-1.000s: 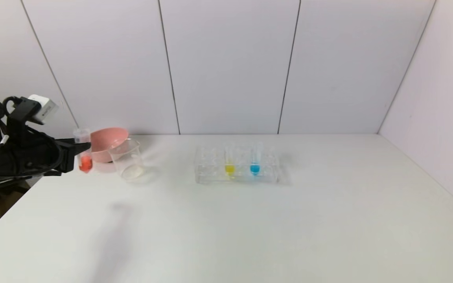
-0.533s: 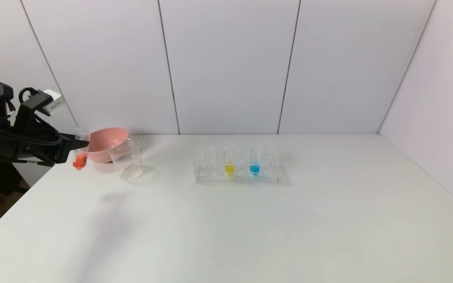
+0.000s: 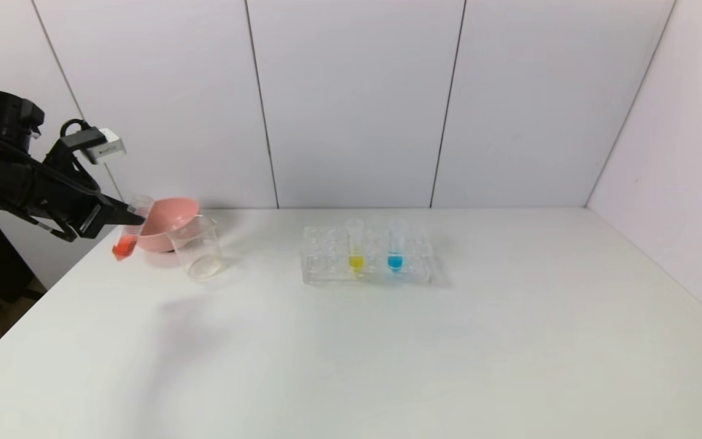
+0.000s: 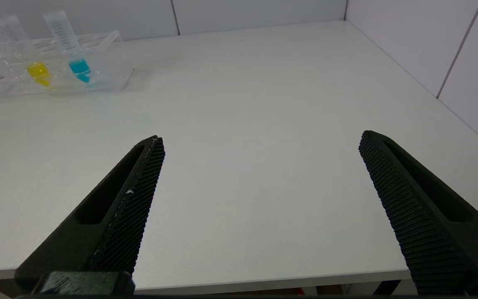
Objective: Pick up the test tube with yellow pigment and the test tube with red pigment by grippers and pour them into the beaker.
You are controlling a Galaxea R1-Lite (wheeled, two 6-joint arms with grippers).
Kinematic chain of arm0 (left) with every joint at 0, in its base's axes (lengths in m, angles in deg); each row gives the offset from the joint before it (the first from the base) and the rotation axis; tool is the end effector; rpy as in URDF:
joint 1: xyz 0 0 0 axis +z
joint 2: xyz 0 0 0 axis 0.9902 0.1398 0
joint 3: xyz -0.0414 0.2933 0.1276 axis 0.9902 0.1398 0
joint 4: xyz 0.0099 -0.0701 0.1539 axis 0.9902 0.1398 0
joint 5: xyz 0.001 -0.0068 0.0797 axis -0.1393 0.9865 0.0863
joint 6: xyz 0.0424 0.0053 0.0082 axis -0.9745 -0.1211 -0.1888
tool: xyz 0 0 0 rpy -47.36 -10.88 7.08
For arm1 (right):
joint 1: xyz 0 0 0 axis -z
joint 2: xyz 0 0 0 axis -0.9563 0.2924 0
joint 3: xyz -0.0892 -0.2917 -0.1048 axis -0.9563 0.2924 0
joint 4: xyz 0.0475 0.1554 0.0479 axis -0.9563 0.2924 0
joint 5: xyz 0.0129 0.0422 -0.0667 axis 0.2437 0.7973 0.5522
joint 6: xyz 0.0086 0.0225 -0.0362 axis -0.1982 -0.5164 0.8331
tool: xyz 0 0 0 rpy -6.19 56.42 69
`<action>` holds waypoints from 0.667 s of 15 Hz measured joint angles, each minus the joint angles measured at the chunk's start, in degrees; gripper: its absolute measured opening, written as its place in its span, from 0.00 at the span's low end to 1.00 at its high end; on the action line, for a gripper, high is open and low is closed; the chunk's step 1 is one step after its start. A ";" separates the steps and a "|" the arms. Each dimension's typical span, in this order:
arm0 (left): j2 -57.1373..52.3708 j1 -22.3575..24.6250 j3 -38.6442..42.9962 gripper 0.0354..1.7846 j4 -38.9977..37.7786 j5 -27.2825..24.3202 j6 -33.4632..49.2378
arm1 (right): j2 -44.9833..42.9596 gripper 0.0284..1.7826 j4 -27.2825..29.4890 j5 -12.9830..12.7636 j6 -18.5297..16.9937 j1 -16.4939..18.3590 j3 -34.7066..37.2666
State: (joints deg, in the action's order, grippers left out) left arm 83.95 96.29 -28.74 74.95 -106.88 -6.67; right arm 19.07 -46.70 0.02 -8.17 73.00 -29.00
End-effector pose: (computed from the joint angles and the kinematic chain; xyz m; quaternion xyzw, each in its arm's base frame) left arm 0.3404 0.0660 0.2538 0.2179 0.2908 -0.2352 0.9015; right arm -0.0473 -0.0016 0.0761 0.0464 -0.0022 -0.0190 0.9987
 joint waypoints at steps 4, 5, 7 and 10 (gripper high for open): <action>4.57 -1.84 -10.08 0.22 9.79 0.85 -3.63 | 0.00 0.96 0.00 0.00 0.02 0.00 0.00; 5.47 -2.29 -13.20 0.22 12.31 1.73 -4.55 | 0.00 0.96 0.00 0.00 0.02 0.00 0.00; 7.30 -3.41 -20.14 0.22 18.88 4.90 -7.28 | 0.00 0.96 0.02 0.00 0.00 0.00 0.00; 9.25 -5.01 -23.56 0.22 23.10 14.97 -13.99 | 0.00 0.96 0.00 0.00 0.00 0.00 0.00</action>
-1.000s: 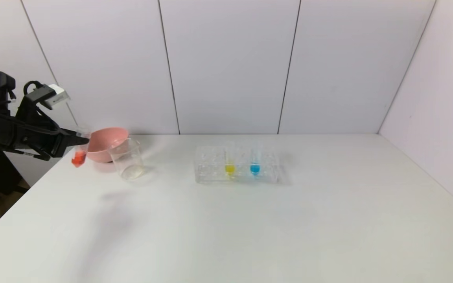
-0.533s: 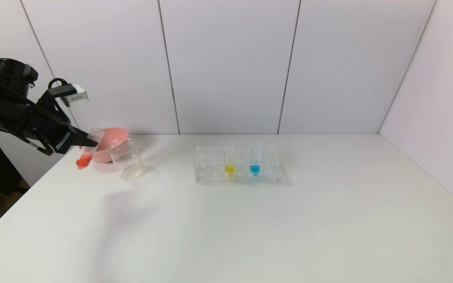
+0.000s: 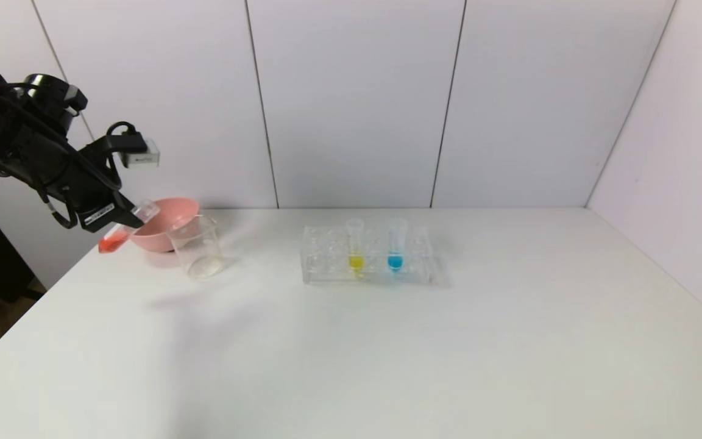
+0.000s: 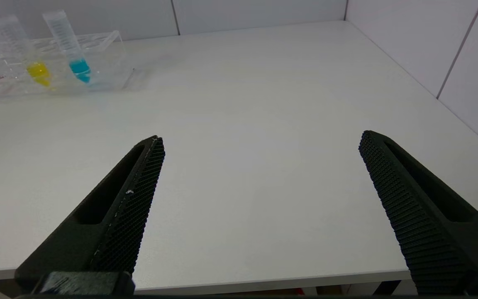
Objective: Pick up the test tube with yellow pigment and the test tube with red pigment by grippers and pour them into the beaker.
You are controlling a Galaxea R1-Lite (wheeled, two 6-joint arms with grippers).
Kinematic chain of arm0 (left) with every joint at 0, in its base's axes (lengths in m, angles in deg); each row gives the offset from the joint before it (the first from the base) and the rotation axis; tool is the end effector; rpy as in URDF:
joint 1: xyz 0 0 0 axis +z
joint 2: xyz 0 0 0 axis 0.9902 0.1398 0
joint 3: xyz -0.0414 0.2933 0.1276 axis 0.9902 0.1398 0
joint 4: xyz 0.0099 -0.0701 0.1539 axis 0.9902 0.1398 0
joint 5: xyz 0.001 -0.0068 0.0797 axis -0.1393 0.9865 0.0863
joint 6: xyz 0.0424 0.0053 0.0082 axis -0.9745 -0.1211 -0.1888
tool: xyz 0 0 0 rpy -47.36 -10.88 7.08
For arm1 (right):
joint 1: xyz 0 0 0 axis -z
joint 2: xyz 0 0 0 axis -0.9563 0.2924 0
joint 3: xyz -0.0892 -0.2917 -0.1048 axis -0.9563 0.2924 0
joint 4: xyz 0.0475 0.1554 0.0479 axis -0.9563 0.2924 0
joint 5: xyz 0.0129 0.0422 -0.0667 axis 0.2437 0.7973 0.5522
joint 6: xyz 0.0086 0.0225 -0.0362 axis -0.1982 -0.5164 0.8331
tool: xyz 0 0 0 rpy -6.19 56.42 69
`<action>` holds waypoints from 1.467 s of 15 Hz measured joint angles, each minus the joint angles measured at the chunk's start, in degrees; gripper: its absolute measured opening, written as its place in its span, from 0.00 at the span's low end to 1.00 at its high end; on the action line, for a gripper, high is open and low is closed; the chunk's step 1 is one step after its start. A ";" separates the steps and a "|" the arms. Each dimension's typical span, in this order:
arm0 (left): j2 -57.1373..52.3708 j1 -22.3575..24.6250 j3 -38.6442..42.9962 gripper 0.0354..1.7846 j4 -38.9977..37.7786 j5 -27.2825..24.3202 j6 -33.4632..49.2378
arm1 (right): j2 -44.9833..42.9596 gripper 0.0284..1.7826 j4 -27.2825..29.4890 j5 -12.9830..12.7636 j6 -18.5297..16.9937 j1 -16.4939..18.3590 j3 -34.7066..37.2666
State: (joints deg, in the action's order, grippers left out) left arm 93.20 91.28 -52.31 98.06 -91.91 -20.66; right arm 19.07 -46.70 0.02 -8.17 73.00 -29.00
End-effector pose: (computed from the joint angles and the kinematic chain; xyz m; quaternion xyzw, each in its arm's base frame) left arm 0.3670 0.0505 0.2597 0.3577 0.3752 -0.2404 0.8207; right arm -0.0473 -0.0016 0.0761 0.0464 -0.0022 -0.0190 0.9987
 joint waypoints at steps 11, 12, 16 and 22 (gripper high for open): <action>3.23 -7.97 -0.77 0.22 -5.27 17.69 -1.90 | 0.00 0.96 0.00 0.00 0.02 0.00 0.00; 3.50 -8.74 -0.77 0.22 -5.44 19.33 -1.90 | 0.00 0.96 0.00 0.00 0.00 0.00 0.00; 4.47 -11.00 -0.94 0.22 -5.52 24.73 -1.96 | 0.00 0.96 0.02 -0.01 0.02 0.00 0.00; 4.55 -13.14 -0.96 0.22 -4.63 31.57 -2.79 | 0.00 0.96 0.00 0.02 0.00 0.00 0.00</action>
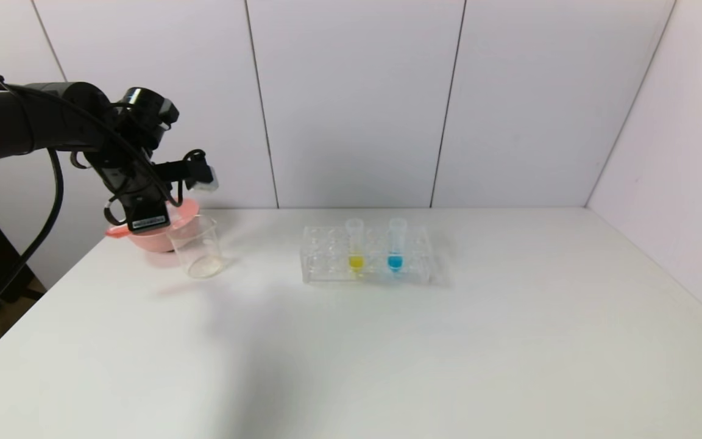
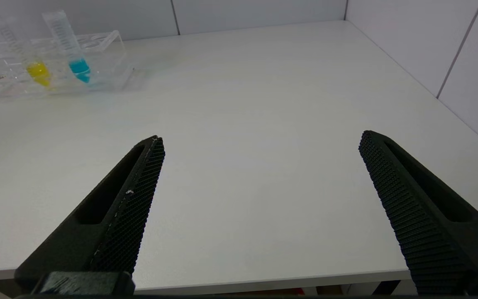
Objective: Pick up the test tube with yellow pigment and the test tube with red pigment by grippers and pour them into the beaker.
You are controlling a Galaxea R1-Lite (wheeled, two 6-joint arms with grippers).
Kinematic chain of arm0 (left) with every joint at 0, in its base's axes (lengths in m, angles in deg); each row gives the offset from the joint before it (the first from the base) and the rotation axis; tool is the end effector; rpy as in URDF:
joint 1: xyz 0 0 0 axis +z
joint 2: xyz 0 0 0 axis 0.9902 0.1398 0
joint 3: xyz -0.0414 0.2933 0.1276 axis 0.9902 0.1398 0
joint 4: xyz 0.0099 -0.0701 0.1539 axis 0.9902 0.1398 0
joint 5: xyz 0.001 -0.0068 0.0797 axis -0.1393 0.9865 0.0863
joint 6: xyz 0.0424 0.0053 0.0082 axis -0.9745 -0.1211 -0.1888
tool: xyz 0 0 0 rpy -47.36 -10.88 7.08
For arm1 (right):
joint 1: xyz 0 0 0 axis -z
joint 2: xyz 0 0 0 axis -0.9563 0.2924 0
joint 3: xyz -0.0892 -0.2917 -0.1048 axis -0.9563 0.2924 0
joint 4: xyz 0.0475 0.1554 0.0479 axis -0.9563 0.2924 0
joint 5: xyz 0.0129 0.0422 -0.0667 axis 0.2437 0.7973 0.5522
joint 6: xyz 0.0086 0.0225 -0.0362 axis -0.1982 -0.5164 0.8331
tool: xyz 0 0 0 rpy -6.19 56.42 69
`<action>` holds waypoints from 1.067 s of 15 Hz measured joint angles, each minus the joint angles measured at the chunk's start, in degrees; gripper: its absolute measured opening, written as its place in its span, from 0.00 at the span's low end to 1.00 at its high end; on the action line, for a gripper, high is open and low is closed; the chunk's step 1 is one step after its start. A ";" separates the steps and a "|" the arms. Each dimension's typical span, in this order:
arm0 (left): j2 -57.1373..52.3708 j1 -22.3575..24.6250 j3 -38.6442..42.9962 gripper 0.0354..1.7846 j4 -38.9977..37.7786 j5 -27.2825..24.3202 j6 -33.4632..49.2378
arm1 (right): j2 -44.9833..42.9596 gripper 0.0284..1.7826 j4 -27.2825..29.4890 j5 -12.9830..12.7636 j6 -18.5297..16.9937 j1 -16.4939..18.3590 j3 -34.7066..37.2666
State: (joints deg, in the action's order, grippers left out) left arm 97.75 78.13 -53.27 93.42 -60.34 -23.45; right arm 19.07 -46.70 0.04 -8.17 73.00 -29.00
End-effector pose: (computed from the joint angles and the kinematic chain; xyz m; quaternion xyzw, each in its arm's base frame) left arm 0.3980 -0.0126 0.2399 0.5260 0.4350 -0.1216 0.7206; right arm -0.0473 -0.0016 0.0761 0.0464 -0.0021 -0.0189 0.9987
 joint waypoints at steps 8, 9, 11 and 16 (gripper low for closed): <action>-0.30 -2.86 0.06 0.22 3.04 8.16 -0.33 | 0.00 0.96 0.00 -0.02 0.00 0.00 0.00; -0.20 -3.45 0.06 0.22 3.08 9.23 -0.30 | 0.00 0.96 0.02 -0.02 0.00 0.00 0.00; 0.12 -4.51 0.06 0.22 3.19 12.11 -0.33 | 0.00 0.96 0.00 -0.02 0.00 0.00 0.00; 1.11 -5.71 -0.02 0.22 3.13 16.85 -0.38 | 0.00 0.96 0.00 -0.02 -0.02 0.00 0.00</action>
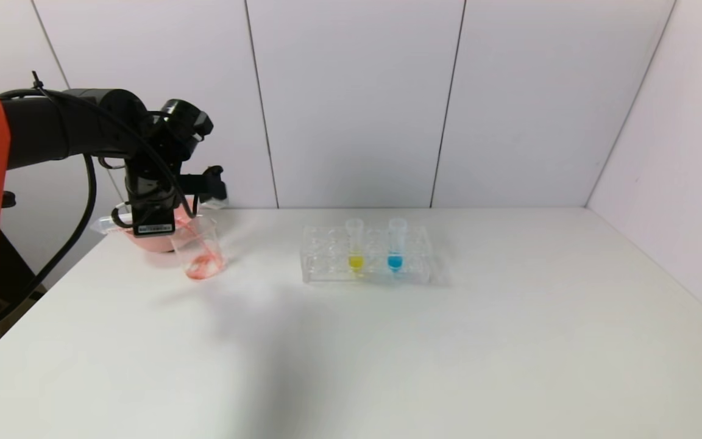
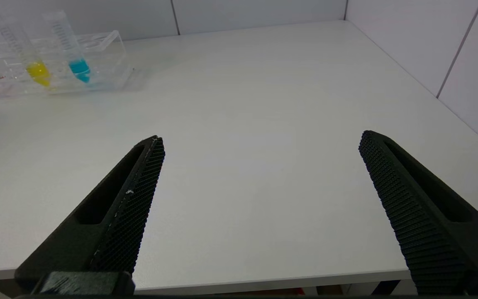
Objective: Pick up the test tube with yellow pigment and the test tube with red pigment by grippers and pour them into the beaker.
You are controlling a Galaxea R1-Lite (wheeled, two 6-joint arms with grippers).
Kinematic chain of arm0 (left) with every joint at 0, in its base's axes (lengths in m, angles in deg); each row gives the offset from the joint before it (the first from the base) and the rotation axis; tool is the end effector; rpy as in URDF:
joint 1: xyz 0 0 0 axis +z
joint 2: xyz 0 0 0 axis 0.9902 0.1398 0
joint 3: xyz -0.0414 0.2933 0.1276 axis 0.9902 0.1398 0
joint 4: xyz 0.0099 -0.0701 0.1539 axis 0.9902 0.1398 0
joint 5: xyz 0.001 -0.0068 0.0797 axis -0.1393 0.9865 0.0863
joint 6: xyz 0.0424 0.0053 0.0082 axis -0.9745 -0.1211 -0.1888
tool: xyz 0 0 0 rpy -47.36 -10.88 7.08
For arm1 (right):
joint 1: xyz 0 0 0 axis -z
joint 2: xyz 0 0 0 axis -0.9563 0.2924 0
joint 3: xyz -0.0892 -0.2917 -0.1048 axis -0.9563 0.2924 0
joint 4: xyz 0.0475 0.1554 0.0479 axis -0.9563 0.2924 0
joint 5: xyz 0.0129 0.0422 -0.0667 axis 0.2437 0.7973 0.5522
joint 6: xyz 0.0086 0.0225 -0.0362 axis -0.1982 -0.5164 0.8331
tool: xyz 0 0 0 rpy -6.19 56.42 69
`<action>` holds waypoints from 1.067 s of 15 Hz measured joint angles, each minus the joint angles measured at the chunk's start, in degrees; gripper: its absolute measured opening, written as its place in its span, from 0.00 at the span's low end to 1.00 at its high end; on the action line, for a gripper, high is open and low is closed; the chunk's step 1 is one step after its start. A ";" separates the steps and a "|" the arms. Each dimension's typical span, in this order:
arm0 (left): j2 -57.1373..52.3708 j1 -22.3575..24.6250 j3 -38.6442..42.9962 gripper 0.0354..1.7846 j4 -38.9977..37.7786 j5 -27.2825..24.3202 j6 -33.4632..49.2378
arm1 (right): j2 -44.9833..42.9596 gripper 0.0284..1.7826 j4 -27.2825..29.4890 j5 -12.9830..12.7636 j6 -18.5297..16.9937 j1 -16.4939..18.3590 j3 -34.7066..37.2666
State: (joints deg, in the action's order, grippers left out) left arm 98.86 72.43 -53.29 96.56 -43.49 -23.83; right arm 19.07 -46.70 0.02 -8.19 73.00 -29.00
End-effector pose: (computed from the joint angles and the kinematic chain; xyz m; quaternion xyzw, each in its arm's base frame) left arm 0.3927 -0.0402 0.2334 0.5947 0.4805 -0.0551 0.6422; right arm -0.0473 -0.0016 0.0761 0.0465 -0.0022 -0.0190 0.9987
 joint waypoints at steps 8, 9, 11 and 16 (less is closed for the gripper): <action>0.63 -2.07 0.28 0.22 1.50 4.40 -0.01 | 0.00 0.96 0.00 0.00 0.02 0.00 0.00; 0.69 -2.17 0.30 0.22 1.55 4.82 -0.01 | 0.00 0.96 0.02 0.00 0.02 0.00 0.00; 0.79 -2.29 0.30 0.22 1.61 5.01 -0.01 | 0.00 0.96 0.00 0.00 0.05 0.00 0.00; -0.44 -2.10 0.55 0.22 1.74 3.80 0.29 | 0.00 0.96 0.02 0.02 0.02 0.00 0.00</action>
State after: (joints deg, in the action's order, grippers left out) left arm 98.42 70.33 -52.74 98.30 -39.69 -23.54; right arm 19.07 -46.68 0.04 -8.17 73.00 -29.00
